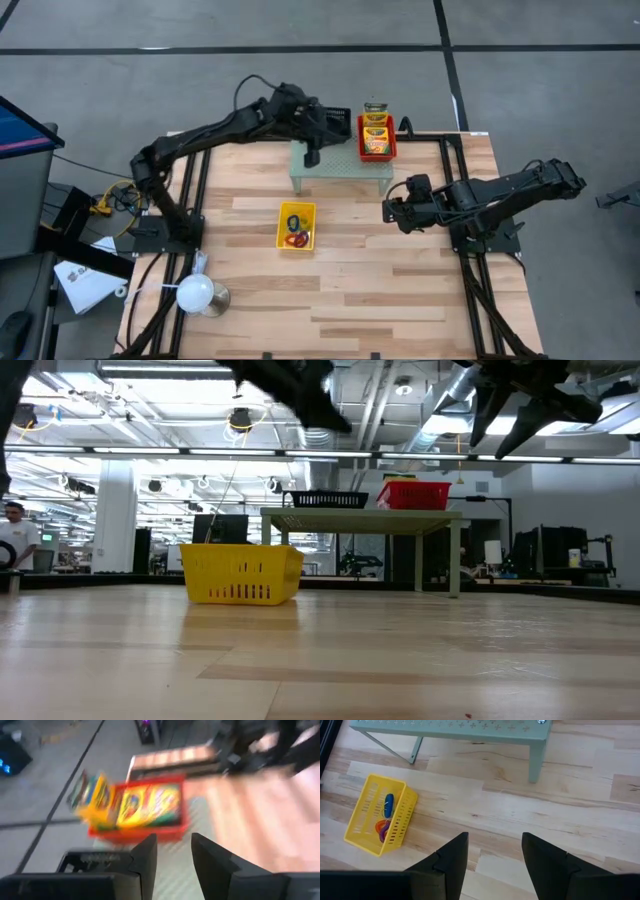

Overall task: Pick & Place Office Desk Supplies
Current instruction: Put the yellow bin on the shelf

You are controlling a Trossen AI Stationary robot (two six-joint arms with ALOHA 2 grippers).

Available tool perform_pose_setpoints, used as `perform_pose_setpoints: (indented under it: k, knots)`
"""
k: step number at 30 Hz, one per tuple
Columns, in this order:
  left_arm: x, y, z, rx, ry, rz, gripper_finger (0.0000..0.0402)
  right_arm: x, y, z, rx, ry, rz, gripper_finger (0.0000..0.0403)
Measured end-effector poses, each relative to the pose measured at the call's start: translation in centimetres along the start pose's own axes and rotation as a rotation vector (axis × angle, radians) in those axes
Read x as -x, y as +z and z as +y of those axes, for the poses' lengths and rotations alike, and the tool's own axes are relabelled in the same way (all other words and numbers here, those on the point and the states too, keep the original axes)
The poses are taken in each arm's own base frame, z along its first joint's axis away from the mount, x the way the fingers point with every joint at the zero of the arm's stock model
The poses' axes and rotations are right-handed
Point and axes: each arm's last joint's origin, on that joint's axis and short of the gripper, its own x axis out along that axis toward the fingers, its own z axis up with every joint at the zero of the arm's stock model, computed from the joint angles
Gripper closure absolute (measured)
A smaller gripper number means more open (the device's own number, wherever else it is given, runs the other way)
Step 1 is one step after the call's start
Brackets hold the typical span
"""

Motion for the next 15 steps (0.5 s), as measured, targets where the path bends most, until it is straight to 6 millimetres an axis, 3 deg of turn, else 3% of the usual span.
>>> perform_pose_setpoints:
  k: [4,7,11,15]
  knots:
    - [4.1,3.2,-3.0,0.001,-0.040,-0.084,0.0286,0.0,0.0,0.0,0.000,0.002,-0.008,0.0220]
    - [7.4,4.6,-5.5,0.111,-0.092,-0.094,0.0286,0.1,-0.1,0.1,0.006,0.008,-0.016,0.0220]
    - [10.6,4.8,-8.9,0.393,-0.102,0.037,0.0286,0.3,-0.4,0.1,-0.006,0.020,-0.020,0.0220]
    - [13.0,3.8,-12.6,0.595,0.008,0.231,0.0282,0.5,-0.6,0.3,-0.009,0.044,-0.030,0.0220]
